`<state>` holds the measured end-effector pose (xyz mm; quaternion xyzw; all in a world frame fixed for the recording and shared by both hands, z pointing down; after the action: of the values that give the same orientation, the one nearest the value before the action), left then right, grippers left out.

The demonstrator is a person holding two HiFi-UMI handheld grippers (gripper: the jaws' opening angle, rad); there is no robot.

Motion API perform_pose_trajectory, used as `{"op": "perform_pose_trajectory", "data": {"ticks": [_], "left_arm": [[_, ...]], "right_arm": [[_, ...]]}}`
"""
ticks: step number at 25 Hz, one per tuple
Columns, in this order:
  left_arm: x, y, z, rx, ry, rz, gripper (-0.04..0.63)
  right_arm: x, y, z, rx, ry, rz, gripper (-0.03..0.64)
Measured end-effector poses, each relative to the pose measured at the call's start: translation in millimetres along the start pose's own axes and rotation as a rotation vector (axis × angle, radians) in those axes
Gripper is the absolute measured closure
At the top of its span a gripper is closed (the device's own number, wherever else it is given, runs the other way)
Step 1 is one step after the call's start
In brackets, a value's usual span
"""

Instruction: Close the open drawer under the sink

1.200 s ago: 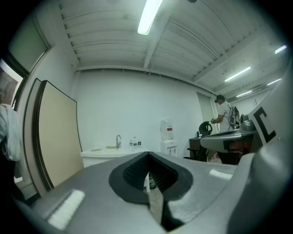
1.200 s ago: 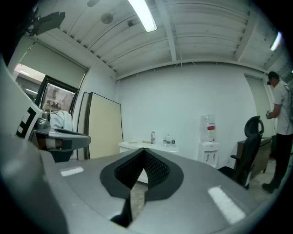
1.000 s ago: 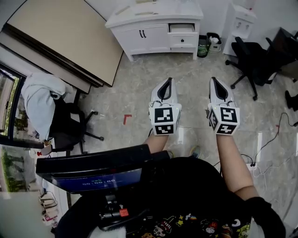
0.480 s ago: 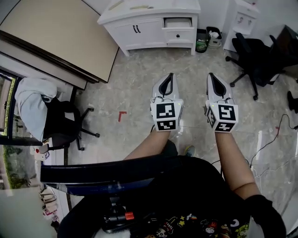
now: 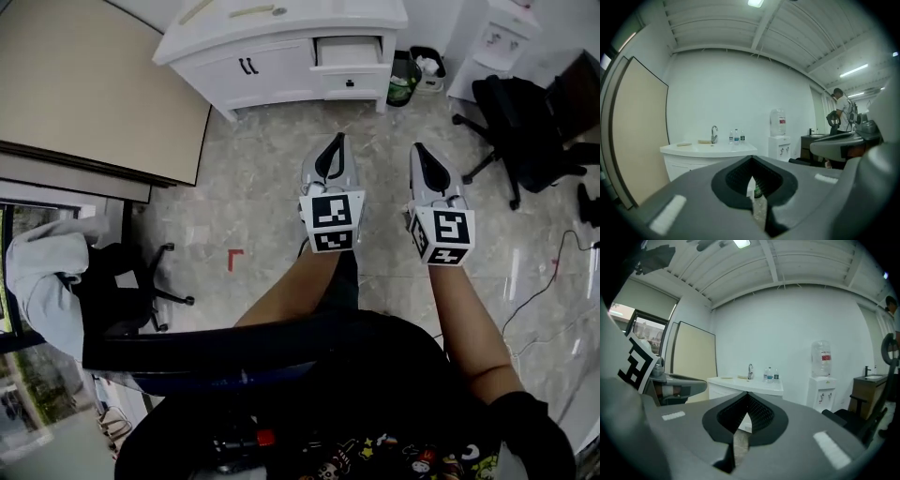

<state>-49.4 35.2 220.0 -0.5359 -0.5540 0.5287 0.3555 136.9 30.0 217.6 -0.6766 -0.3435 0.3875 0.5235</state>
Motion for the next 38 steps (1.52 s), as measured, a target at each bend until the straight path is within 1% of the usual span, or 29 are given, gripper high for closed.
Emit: {"op": "perform_pose_trajectory", "data": {"ticks": [2,5,7,9,11,13,17,19,21,24,28,32,38], "left_arm": [[-55.8,-1.9,21.7,-0.007,-0.03,0.011,0.594],[-129.4,-12.7,42.6,-0.017,-0.069,0.022,0.594],[-172.7,-27.6,52.0,-0.005,-0.065,0.04,0.594],[-211.6,-50.0,55.2,0.0,-0.044,0.057,0.594],[-250.2,-81.7,53.0,-0.001,-0.02,0.064,0.594],[-286.7,-123.8,46.1,0.011,-0.002,0.072,0.594],[-356.2,-220.5,23.5,0.066,0.037,0.11,0.532],[-390.4,-258.8,16.3,0.062,0.053,0.126,0.508],[-419.4,-289.1,14.4,0.046,0.07,0.135,0.484],[-451.4,-321.9,17.3,0.039,0.102,0.134,0.468],[-475.8,-350.7,16.5,0.007,0.111,0.111,0.466],[-484.0,-363.3,16.9,-0.012,0.15,0.077,0.471],[-484.3,-371.5,13.9,-0.003,0.184,0.014,0.471]], "right_arm": [[-49.5,7.5,-11.9,-0.008,-0.035,0.003,0.592],[-114.8,9.5,-31.1,0.001,-0.067,0.002,0.593],[-155.2,0.9,-46.0,-0.007,-0.073,0.021,0.592],[-191.3,-14.3,-61.5,-0.013,-0.065,0.034,0.592],[-225.9,-37.8,-77.8,-0.009,-0.043,0.028,0.592],[-257.4,-72.2,-94.6,-0.003,-0.019,0.017,0.592],[-314.4,-152.0,-137.7,-0.002,0.017,0.008,0.592],[-341.4,-183.7,-158.9,-0.003,0.017,-0.001,0.592],[-365.1,-209.6,-174.5,-0.003,0.017,-0.011,0.592],[-393.4,-239.0,-187.9,0.002,0.027,-0.027,0.592],[-418.2,-268.0,-194.0,0.011,0.04,-0.052,0.592],[-433.4,-289.1,-195.9,0.026,0.057,-0.097,0.592],[-446.7,-317.4,-204.0,0.04,0.069,-0.138,0.593]]}}
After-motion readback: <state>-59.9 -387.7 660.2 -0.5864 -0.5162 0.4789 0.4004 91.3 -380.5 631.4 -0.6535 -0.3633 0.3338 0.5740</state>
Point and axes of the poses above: the fingertips, and each gripper's own axes: x backward along the fingers, z to its left, y out of its top, the point moved 8 cm from there along x, backward along the fingers, and after that the axes turned 10 degrees about -x, right-handed, at the moved point
